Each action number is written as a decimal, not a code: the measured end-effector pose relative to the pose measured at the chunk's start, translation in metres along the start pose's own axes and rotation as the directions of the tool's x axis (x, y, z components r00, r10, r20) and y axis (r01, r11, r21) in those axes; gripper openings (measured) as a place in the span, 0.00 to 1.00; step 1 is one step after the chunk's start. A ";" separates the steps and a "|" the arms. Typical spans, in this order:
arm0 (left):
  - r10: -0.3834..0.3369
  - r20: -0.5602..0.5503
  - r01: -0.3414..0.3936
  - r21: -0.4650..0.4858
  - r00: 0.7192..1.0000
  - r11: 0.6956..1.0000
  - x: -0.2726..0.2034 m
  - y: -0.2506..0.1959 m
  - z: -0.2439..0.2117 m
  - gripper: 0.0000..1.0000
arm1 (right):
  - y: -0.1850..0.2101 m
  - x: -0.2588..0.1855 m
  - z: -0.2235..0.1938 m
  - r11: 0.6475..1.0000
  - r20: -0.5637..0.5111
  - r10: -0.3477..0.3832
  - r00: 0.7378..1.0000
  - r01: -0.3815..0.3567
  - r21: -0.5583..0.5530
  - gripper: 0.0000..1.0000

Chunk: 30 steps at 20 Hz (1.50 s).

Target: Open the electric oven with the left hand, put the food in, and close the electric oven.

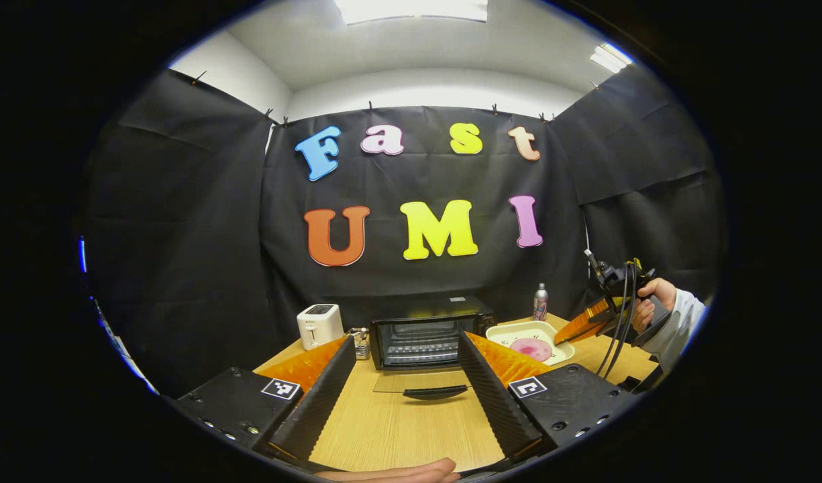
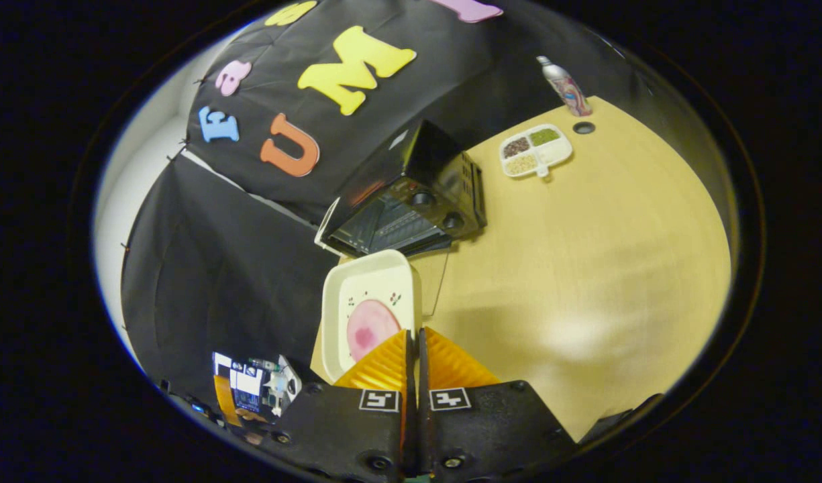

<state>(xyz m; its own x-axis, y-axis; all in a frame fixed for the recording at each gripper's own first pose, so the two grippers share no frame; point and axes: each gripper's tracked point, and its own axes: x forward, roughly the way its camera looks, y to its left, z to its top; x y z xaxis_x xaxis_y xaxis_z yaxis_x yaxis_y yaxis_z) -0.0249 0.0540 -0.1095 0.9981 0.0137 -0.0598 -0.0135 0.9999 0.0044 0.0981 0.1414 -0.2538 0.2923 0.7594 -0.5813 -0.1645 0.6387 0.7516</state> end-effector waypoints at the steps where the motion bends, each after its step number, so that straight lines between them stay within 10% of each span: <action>1: 0.019 -0.004 -0.019 0.007 1.000 1.000 0.000 0.009 -0.003 0.97 | 0.009 0.006 -0.004 1.000 -0.009 0.003 1.000 -0.003 -0.009 0.04; 13: 0.063 -0.031 -0.063 -0.026 0.998 0.998 0.001 0.042 -0.028 0.97 | 0.034 0.135 -0.009 0.999 -0.093 -0.050 0.994 0.052 0.016 0.04; 22: 0.062 -0.002 -0.062 -0.033 0.998 0.998 -0.007 0.063 -0.021 0.97 | 0.026 0.233 0.053 0.967 0.100 -0.080 0.992 0.053 0.249 0.00; 30: 0.108 0.023 -0.107 -0.042 0.994 0.993 -0.021 0.096 -0.016 0.97 | 0.019 0.289 0.117 0.927 0.324 -0.205 0.923 0.077 0.367 0.04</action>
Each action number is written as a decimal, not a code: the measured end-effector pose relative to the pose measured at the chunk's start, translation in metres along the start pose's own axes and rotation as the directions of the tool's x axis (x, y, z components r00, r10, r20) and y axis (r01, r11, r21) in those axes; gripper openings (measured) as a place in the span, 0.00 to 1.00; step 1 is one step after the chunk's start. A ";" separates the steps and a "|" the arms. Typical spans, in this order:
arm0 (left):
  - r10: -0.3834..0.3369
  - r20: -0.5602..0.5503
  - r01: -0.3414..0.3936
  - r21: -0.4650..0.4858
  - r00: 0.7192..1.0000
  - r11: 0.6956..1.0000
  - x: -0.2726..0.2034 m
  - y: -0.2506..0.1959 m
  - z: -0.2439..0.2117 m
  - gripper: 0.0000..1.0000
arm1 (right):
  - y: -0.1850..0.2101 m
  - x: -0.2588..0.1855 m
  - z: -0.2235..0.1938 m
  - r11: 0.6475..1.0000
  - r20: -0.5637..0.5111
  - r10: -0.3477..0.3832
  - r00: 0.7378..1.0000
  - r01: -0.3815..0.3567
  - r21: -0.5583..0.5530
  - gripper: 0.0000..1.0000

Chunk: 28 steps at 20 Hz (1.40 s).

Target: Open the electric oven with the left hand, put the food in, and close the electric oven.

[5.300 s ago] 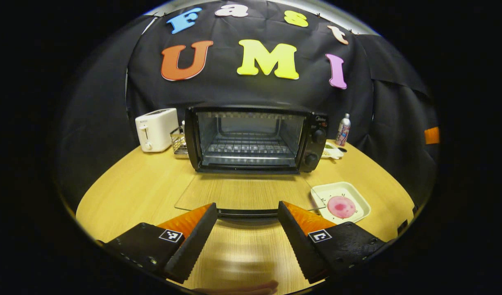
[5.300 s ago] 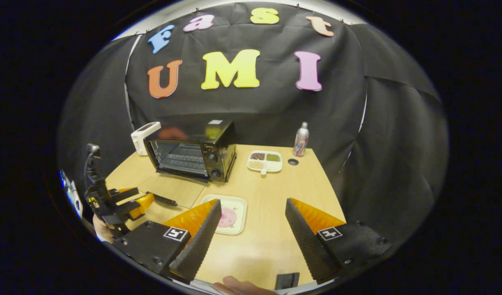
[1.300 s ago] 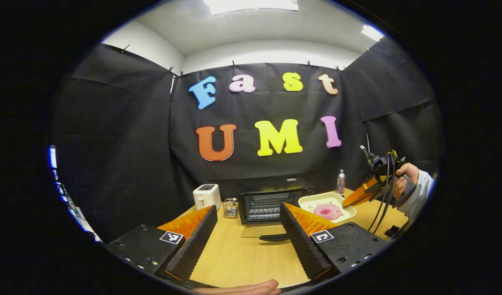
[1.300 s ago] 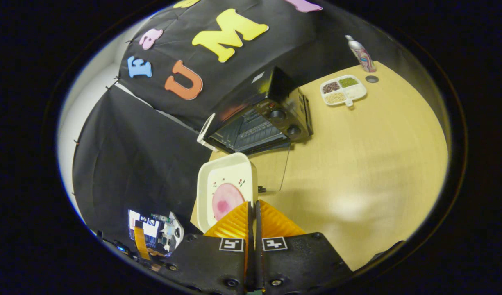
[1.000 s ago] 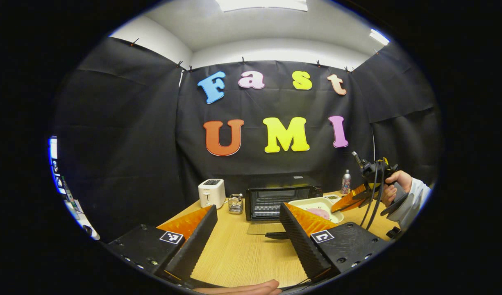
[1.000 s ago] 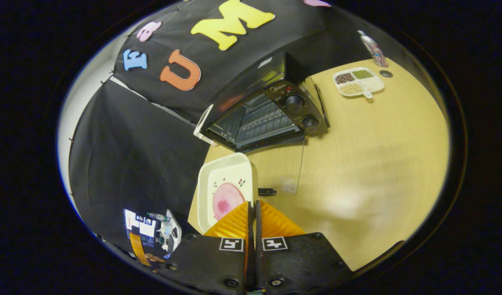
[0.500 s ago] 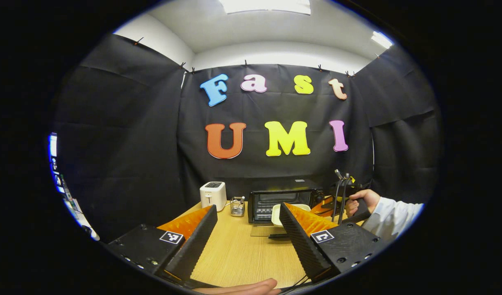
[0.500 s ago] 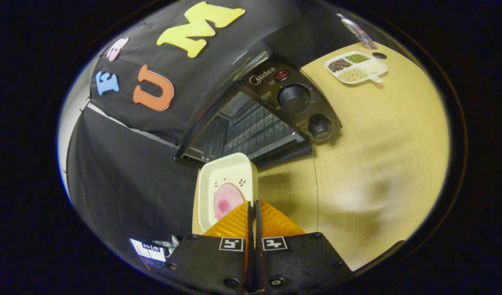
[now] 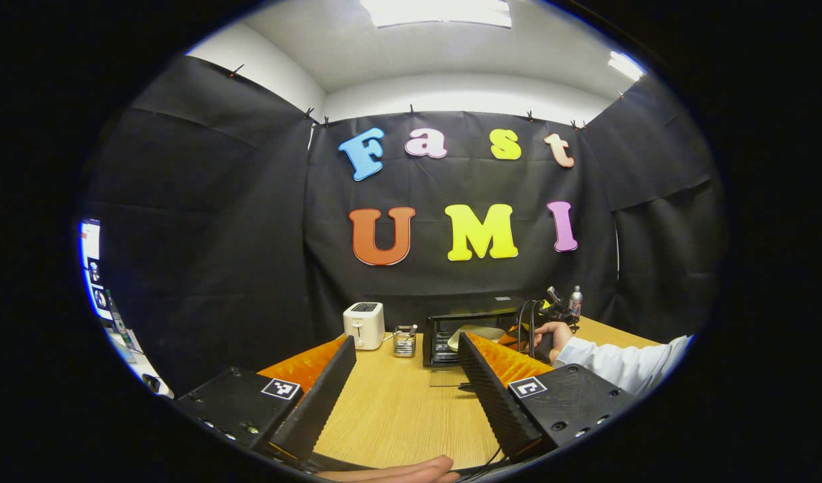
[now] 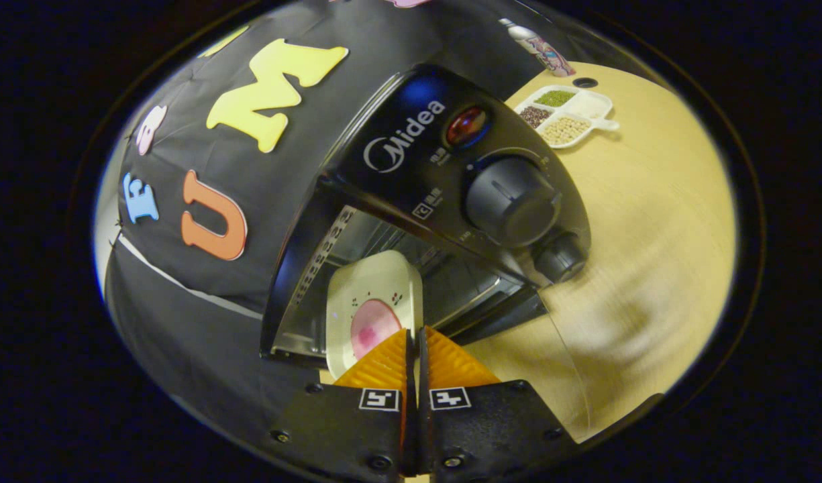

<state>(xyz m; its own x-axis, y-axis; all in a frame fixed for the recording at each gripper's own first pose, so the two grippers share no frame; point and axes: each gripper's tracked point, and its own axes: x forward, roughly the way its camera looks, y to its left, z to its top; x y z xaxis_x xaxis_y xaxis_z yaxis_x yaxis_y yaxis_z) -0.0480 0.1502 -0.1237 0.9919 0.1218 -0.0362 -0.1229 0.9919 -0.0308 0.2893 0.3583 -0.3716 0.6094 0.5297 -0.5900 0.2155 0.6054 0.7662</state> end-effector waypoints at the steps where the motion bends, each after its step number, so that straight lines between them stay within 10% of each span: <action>1: 0.009 0.000 -0.009 0.000 1.000 1.000 0.001 0.005 -0.001 0.97 | 0.005 0.008 0.004 1.000 0.028 0.002 1.000 -0.002 0.001 0.00; 28: 0.105 -0.156 -0.101 0.031 0.982 0.994 0.030 0.038 -0.063 0.97 | 0.006 0.060 0.022 0.998 0.339 0.028 0.940 -0.004 -0.069 0.03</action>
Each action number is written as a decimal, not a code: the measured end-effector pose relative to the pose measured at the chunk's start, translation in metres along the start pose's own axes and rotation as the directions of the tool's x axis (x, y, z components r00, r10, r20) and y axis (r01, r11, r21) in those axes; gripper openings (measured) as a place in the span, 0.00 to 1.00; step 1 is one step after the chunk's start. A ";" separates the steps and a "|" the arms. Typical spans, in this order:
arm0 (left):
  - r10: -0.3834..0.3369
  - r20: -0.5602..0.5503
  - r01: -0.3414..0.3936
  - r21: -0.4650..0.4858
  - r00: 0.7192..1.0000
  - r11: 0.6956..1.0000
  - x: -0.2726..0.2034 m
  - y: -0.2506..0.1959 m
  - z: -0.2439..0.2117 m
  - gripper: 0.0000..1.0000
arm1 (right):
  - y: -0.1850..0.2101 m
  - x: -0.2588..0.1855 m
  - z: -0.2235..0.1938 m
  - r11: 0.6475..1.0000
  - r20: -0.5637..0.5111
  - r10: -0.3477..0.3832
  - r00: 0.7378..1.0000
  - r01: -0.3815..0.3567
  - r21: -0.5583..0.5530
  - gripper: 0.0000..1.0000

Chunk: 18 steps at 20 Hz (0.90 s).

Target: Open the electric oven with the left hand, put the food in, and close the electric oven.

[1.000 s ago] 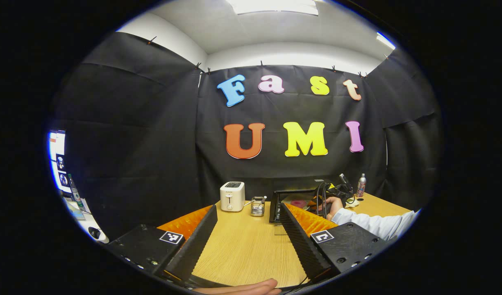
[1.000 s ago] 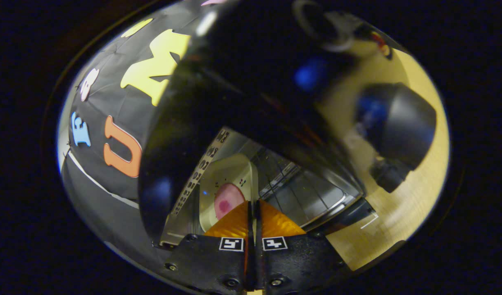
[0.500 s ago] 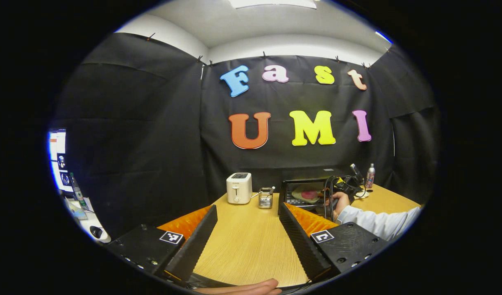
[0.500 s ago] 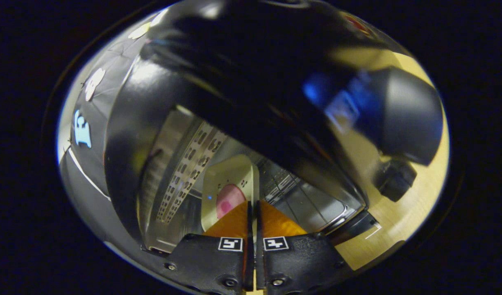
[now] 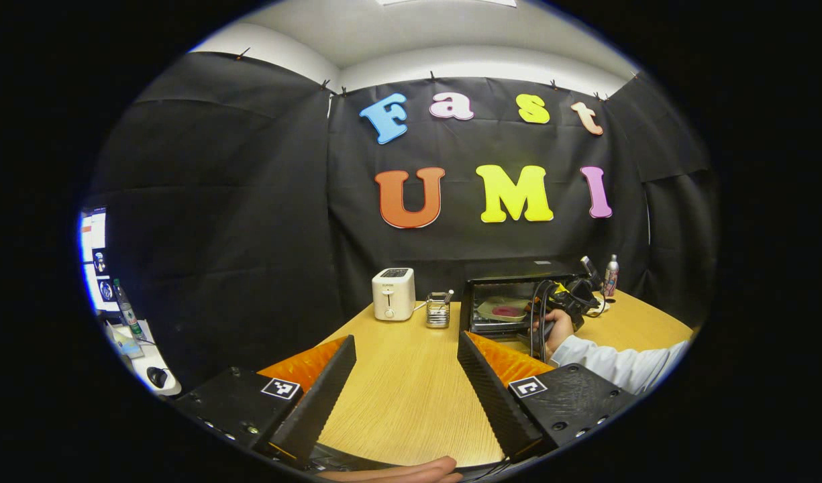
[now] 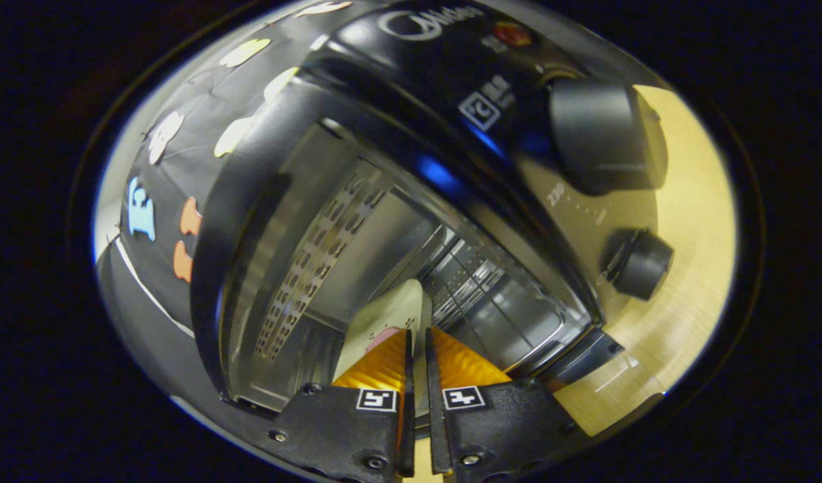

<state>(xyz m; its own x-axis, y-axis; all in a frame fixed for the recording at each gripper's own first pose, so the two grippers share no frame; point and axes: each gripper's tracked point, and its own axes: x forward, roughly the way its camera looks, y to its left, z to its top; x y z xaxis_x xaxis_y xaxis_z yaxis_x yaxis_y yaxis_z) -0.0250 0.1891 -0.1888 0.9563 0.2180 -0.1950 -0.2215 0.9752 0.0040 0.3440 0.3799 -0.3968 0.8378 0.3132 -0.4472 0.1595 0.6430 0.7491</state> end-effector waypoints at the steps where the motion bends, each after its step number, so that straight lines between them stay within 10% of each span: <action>1: 0.000 -0.007 0.000 -0.001 1.000 1.000 0.001 -0.001 -0.003 0.97 | 0.000 -0.004 0.004 1.000 0.020 0.002 1.000 -0.001 -0.028 0.16; 6: -0.006 -0.060 0.006 -0.011 0.998 1.000 0.006 -0.011 -0.015 0.98 | 0.009 -0.030 0.012 0.967 0.089 0.036 0.995 -0.013 -0.254 0.80; 10: -0.031 -0.086 0.030 -0.011 0.996 0.999 0.007 -0.027 -0.021 0.97 | 0.015 -0.070 0.021 0.910 0.145 0.065 0.987 0.001 -0.415 1.00; 18: -0.004 -0.117 0.001 -0.029 0.993 1.000 0.006 -0.029 -0.028 0.97 | 0.035 -0.195 0.052 0.840 0.132 0.199 0.971 -0.100 -0.534 0.94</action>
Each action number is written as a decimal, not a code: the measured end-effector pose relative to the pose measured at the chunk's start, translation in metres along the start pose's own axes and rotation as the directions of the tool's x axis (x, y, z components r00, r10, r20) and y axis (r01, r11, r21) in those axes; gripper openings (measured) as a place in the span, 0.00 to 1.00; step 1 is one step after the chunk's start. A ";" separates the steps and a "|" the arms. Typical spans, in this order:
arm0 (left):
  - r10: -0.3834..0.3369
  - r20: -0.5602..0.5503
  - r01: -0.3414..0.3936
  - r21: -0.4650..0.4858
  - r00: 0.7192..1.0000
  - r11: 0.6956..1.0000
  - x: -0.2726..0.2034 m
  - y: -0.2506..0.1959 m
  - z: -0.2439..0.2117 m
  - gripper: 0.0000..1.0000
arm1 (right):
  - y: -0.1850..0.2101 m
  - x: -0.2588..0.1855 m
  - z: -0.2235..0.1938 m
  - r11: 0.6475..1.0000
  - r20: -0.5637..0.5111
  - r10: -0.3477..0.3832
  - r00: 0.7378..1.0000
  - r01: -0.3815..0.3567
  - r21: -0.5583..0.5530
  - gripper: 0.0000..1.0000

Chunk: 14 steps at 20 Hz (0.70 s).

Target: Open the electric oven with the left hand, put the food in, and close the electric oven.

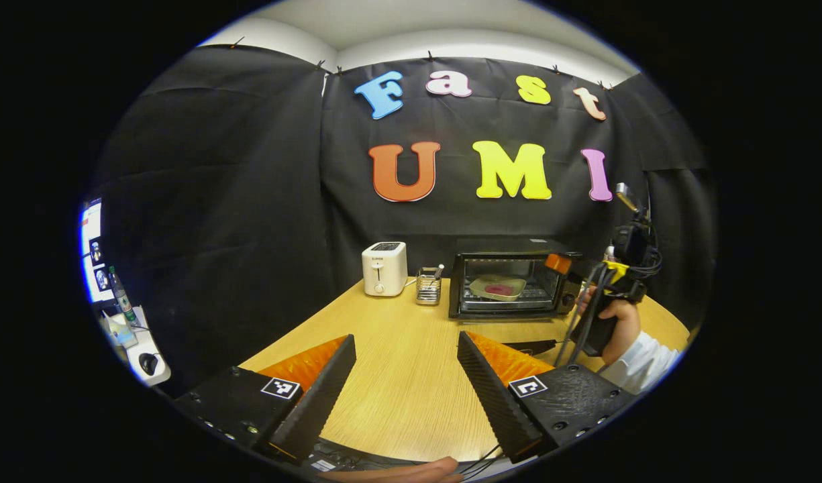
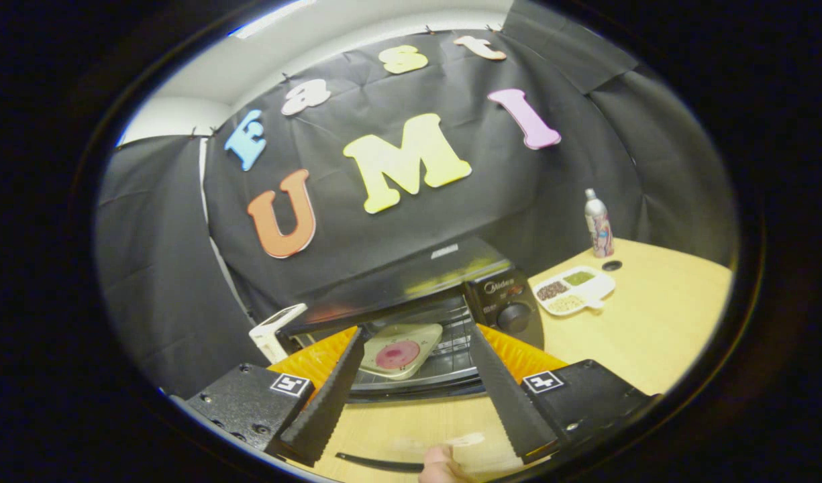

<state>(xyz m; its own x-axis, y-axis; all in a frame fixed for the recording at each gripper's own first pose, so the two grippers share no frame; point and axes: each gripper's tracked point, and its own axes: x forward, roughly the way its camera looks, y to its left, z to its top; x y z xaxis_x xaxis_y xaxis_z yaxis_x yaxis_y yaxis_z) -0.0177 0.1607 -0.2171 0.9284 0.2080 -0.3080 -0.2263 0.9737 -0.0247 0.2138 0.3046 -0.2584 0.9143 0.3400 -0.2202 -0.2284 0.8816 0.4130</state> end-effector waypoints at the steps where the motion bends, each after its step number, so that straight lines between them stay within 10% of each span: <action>1: -0.009 -0.006 0.009 -0.008 1.000 1.000 0.003 -0.003 -0.002 0.97 | 0.005 -0.018 0.010 1.000 0.015 0.026 1.000 -0.026 -0.017 0.95; 14: -0.156 -0.174 0.159 0.006 0.972 0.987 0.059 -0.082 -0.061 0.96 | -0.026 -0.195 0.098 0.963 0.114 0.098 0.989 -0.066 -0.261 0.96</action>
<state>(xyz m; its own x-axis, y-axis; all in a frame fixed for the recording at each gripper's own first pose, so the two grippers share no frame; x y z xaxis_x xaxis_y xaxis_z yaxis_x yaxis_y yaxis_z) 0.0376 0.0870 -0.2907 0.8866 0.0342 -0.4613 -0.0738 0.9949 -0.0682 0.0741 0.1836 -0.1391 0.9196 0.3854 -0.0763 -0.3672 0.9122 0.1820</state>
